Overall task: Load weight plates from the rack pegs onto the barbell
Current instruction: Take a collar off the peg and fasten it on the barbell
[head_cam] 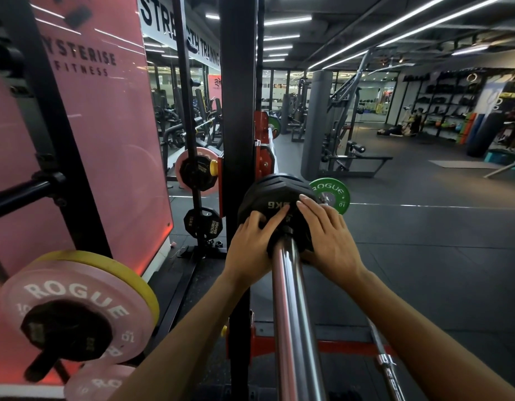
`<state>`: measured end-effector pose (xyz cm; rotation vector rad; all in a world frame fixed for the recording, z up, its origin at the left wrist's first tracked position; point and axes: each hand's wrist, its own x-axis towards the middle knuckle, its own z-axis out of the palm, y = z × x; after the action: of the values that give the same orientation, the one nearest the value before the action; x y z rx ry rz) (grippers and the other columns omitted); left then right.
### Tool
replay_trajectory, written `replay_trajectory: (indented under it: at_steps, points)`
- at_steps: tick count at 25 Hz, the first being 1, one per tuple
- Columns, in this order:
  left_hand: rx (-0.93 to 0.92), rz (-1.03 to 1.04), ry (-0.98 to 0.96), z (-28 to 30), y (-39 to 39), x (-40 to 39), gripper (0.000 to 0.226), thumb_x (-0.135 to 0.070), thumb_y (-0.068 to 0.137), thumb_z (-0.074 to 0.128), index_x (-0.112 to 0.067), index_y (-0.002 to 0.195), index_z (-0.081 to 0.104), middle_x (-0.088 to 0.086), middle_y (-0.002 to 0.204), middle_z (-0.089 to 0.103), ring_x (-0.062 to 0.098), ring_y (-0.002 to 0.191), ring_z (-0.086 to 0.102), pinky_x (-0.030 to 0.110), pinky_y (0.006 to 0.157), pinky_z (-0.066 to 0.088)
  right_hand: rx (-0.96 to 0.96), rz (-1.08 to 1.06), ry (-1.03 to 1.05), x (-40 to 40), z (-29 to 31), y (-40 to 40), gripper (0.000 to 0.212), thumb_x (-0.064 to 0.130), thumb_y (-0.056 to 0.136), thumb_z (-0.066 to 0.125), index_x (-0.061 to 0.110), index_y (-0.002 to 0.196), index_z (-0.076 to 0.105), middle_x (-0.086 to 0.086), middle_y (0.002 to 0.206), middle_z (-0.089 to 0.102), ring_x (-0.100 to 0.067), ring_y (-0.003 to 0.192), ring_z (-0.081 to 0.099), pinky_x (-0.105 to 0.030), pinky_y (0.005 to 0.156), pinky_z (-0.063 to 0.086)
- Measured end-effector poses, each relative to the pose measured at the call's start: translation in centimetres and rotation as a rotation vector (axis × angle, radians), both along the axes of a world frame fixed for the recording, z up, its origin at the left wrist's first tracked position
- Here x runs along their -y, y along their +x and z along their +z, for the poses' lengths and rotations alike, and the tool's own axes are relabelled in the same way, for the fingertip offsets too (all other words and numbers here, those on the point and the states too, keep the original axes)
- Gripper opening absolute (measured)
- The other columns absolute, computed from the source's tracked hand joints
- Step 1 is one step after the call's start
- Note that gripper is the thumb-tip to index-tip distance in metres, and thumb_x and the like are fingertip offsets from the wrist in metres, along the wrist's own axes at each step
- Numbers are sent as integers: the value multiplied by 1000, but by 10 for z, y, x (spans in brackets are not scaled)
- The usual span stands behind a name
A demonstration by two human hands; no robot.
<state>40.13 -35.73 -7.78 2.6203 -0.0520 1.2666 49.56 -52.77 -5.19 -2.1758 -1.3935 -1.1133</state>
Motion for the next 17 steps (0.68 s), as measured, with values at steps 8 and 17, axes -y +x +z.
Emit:
replay_trajectory:
  at_steps: [8, 17]
  points:
    - [50, 12, 12, -2, 1, 2, 57, -37, 91, 57, -23, 145, 44, 6, 107, 52, 23, 89, 55, 39, 75, 51, 134, 37, 126, 5, -6, 9, 52, 31, 70, 79, 8, 115, 64, -4, 114, 66, -24, 86, 58, -37, 71, 43]
    - [100, 21, 67, -2, -2, -3, 56, -36, 89, 62, -16, 140, 52, 6, 116, 58, 24, 101, 55, 37, 87, 48, 152, 28, 162, -1, -15, 2, 51, 29, 84, 66, 5, 127, 59, -7, 127, 61, -24, 97, 53, -36, 81, 43]
